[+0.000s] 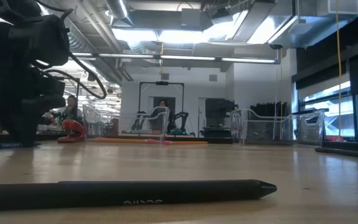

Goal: Sort crayons/erasers/pens/pencils in bins
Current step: Put the blue crayon into the bottom transparent bin

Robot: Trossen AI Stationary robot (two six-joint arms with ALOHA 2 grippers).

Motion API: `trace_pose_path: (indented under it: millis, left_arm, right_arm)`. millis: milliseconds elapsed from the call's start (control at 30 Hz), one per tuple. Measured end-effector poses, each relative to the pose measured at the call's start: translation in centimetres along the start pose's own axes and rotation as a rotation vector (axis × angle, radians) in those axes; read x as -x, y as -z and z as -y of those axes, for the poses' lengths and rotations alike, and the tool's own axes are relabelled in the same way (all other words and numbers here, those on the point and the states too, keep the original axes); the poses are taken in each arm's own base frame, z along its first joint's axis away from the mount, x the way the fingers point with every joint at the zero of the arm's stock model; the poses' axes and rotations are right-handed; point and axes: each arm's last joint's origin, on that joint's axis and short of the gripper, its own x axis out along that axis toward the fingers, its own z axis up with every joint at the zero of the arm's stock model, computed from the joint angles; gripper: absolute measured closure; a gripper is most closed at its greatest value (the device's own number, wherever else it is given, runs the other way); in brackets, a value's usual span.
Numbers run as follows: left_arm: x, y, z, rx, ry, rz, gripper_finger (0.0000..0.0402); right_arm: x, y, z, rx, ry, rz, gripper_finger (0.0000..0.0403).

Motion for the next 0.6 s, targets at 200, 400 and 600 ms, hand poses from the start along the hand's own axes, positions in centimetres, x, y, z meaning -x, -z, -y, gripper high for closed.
trace_pose_path:
  millis: [200, 400, 600]
  left_arm:
    - [0.0, 0.0, 0.08, -0.003, 0.008, -0.004, 0.0371]
    - [0.0, 0.0, 0.15, -0.041, 0.015, -0.004, 0.0395]
    - [-0.01, 0.01, 0.16, -0.049, 0.017, -0.009, 0.0399]
  right_arm:
    - [0.0, 0.03, 0.0, 0.001, 0.0, -0.003, 0.0384]
    - [0.0, 0.03, 0.0, 0.001, 0.0, -0.003, 0.0384]
    - [0.0, 0.03, 0.0, 0.001, 0.0, -0.003, 0.0384]
